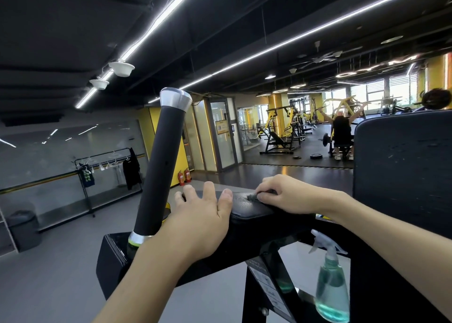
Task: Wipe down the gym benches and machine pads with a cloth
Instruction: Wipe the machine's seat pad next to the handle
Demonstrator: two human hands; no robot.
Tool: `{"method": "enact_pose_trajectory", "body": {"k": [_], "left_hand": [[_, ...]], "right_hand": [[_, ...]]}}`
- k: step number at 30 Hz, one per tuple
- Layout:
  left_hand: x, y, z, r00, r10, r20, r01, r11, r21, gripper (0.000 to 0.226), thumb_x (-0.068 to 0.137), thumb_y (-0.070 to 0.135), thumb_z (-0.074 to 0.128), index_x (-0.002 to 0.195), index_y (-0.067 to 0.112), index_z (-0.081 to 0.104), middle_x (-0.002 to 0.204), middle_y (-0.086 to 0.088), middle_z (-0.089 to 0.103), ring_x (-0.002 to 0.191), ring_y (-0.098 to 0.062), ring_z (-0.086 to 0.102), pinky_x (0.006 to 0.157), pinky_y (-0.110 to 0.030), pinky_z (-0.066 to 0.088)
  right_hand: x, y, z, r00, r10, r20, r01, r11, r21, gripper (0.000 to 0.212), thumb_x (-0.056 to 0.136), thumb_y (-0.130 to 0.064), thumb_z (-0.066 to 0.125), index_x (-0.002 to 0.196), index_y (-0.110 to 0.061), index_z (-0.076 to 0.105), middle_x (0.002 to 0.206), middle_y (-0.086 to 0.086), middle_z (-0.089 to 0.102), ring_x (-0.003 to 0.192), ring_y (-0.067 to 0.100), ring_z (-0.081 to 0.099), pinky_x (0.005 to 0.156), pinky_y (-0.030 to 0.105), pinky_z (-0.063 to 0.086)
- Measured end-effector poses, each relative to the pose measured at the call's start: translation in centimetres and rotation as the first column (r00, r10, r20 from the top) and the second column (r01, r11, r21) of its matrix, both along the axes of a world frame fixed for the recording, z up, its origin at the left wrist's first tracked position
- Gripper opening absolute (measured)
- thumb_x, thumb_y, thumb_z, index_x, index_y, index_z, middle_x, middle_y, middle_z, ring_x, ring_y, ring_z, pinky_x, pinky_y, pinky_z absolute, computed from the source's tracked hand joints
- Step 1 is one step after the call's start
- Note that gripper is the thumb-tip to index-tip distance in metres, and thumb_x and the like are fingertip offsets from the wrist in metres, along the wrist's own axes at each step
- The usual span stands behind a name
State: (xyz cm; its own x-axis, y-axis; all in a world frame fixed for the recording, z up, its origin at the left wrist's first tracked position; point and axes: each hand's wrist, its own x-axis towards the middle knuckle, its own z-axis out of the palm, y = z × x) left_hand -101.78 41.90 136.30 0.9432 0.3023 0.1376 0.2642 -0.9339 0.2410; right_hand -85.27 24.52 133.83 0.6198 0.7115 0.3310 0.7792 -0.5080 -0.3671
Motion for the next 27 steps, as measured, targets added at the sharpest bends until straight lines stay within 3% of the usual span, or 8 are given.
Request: {"method": "enact_pose_trajectory", "body": {"k": [5, 8, 10, 12, 16, 21, 24, 27], "left_hand": [[0.0, 0.2, -0.1, 0.999, 0.025, 0.020, -0.024, 0.999, -0.049, 0.060, 0.099, 0.055, 0.001, 0.149, 0.025, 0.016, 0.155, -0.021, 0.018, 0.148, -0.040, 0.008, 0.117, -0.057, 0.024], [-0.1, 0.2, -0.1, 1.000, 0.027, 0.012, -0.027, 0.998, -0.057, 0.070, 0.092, 0.058, -0.006, 0.151, 0.026, 0.014, 0.155, -0.020, 0.019, 0.146, -0.042, 0.012, 0.116, -0.057, 0.026], [-0.3, 0.0, 0.1, 0.997, 0.071, 0.033, -0.066, 0.989, -0.132, 0.056, 0.101, 0.051, 0.001, 0.151, 0.027, 0.011, 0.156, -0.019, 0.016, 0.148, -0.041, 0.009, 0.117, -0.056, 0.024], [-0.5, -0.3, 0.4, 0.991, 0.084, 0.101, -0.066, 0.983, -0.170, 0.045, 0.107, 0.037, 0.004, 0.150, 0.027, 0.008, 0.156, -0.013, 0.013, 0.146, -0.043, 0.008, 0.118, -0.055, 0.023], [-0.4, -0.7, 0.4, 0.993, 0.079, 0.084, -0.071, 0.992, -0.101, 0.042, 0.108, 0.033, 0.006, 0.147, 0.021, 0.014, 0.149, -0.014, 0.021, 0.141, -0.043, 0.017, 0.116, -0.053, 0.025], [-0.3, -0.2, 0.2, 0.999, 0.012, 0.032, -0.012, 1.000, 0.001, 0.044, 0.106, 0.039, 0.002, 0.147, 0.027, 0.010, 0.153, -0.014, 0.018, 0.145, -0.043, 0.010, 0.118, -0.055, 0.023], [0.4, 0.8, -0.3, 0.998, -0.010, 0.060, 0.006, 0.998, 0.067, 0.059, 0.096, 0.044, -0.010, 0.149, 0.025, 0.008, 0.148, -0.014, 0.021, 0.136, -0.045, 0.021, 0.116, -0.056, 0.024], [0.8, 1.3, -0.6, 0.997, -0.071, -0.006, 0.071, 0.974, 0.216, 0.100, 0.066, 0.059, -0.029, 0.152, 0.023, 0.010, 0.148, -0.019, 0.023, 0.133, -0.047, 0.024, 0.115, -0.056, 0.026]], "right_hand": [[0.3, -1.2, -0.2, 0.994, -0.106, -0.010, 0.105, 0.990, -0.097, 0.026, 0.101, -0.022, 0.049, 0.112, -0.019, 0.072, 0.103, -0.011, 0.067, 0.098, 0.012, 0.060, 0.085, 0.021, 0.043], [-1.0, -1.0, 0.0, 1.000, -0.016, 0.018, 0.017, 0.999, -0.044, 0.025, 0.101, -0.025, 0.050, 0.115, -0.023, 0.071, 0.092, -0.023, 0.055, 0.091, -0.005, 0.054, 0.079, 0.009, 0.037], [-1.3, -1.5, -0.2, 1.000, 0.017, -0.009, -0.017, 1.000, 0.023, 0.024, 0.101, -0.027, 0.051, 0.115, -0.026, 0.070, 0.093, -0.027, 0.057, 0.091, -0.012, 0.054, 0.081, 0.006, 0.039], [-1.2, -2.3, -0.7, 0.999, -0.029, -0.036, 0.031, 0.999, 0.036, 0.024, 0.101, -0.027, 0.052, 0.115, -0.026, 0.071, 0.093, -0.028, 0.059, 0.092, -0.009, 0.057, 0.079, 0.008, 0.041], [-1.3, -2.5, -0.8, 0.995, -0.104, 0.009, 0.104, 0.994, -0.023, 0.025, 0.100, -0.024, 0.051, 0.114, -0.025, 0.072, 0.091, -0.021, 0.057, 0.095, 0.005, 0.057, 0.080, 0.018, 0.038], [-3.2, -2.8, -1.0, 0.999, 0.038, 0.025, -0.040, 0.993, 0.106, 0.023, 0.100, -0.025, 0.054, 0.115, -0.027, 0.071, 0.088, -0.028, 0.057, 0.091, -0.011, 0.055, 0.078, 0.006, 0.037], [-2.7, -3.5, -1.1, 0.998, -0.064, 0.018, 0.063, 0.997, 0.053, 0.024, 0.100, -0.023, 0.053, 0.115, -0.025, 0.072, 0.090, -0.027, 0.058, 0.095, -0.001, 0.059, 0.082, 0.015, 0.039], [-3.6, -2.7, -0.8, 0.996, -0.042, 0.078, 0.038, 0.998, 0.058, 0.025, 0.099, -0.023, 0.052, 0.113, -0.025, 0.073, 0.088, -0.024, 0.056, 0.088, -0.003, 0.054, 0.080, 0.015, 0.037]]}}
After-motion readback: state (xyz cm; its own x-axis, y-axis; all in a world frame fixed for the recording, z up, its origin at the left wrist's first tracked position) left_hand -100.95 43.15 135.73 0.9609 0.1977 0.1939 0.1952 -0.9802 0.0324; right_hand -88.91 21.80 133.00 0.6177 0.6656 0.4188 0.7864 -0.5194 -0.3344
